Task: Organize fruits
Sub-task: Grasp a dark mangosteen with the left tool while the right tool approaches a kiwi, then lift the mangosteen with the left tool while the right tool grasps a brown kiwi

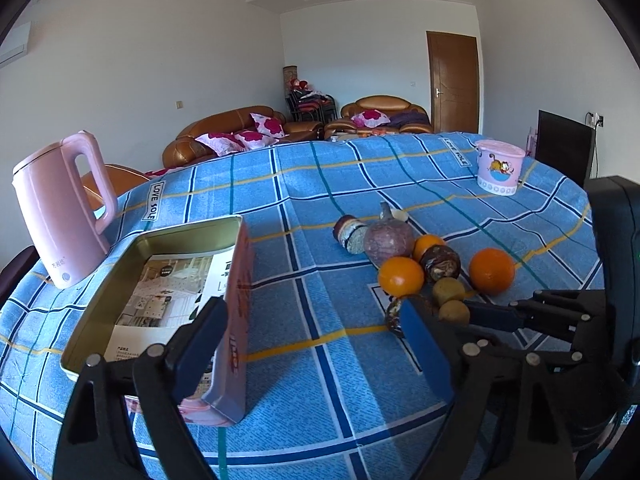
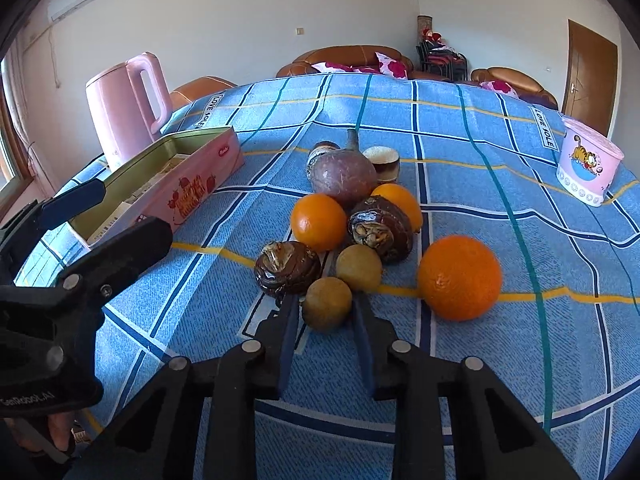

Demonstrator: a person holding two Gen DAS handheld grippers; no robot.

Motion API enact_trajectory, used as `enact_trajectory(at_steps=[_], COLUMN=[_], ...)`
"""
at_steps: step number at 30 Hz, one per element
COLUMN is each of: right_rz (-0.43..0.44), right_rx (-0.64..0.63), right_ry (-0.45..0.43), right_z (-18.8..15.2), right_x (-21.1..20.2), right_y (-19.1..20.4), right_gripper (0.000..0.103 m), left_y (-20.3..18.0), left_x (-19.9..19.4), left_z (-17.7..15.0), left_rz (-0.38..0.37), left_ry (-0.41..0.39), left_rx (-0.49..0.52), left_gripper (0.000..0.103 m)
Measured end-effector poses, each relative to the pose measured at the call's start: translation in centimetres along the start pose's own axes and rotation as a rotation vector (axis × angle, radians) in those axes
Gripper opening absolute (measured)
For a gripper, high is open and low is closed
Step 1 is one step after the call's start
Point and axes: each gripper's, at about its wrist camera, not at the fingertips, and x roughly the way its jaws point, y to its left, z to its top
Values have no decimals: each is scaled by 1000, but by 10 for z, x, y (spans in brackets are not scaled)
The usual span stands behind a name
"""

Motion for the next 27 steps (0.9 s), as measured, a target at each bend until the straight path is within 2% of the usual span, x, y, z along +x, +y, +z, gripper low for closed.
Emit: enact_trajectory(at_steps=[3, 5, 7, 9, 16, 27], right_rz=[-22, -48, -83, -120, -162, -127], right_rx=[16, 33, 39, 34, 63, 120], right_ry=[-52, -96, -123, -141, -151, -191], right_z=[-2, -4, -5, -5, -8, -12], right_x=[-8, -15, -20, -23, -23, -30], right_y=[-2, -6, -9, -10, -20, -30], right_gripper=[29, 29, 29, 29, 29, 29], left_y=[-3, -7, -11, -16, -32, -37], left_x=[8, 12, 17, 22, 38, 56], left_z=[1, 1, 1, 1, 5, 7], left_rz=[-43, -61, -83, -108, -179, -262], left_ry=[33, 52, 73, 92, 147, 227], left_rx=[-5, 1, 10, 17, 39, 50], left_gripper=[84, 78, 67, 61, 58, 56])
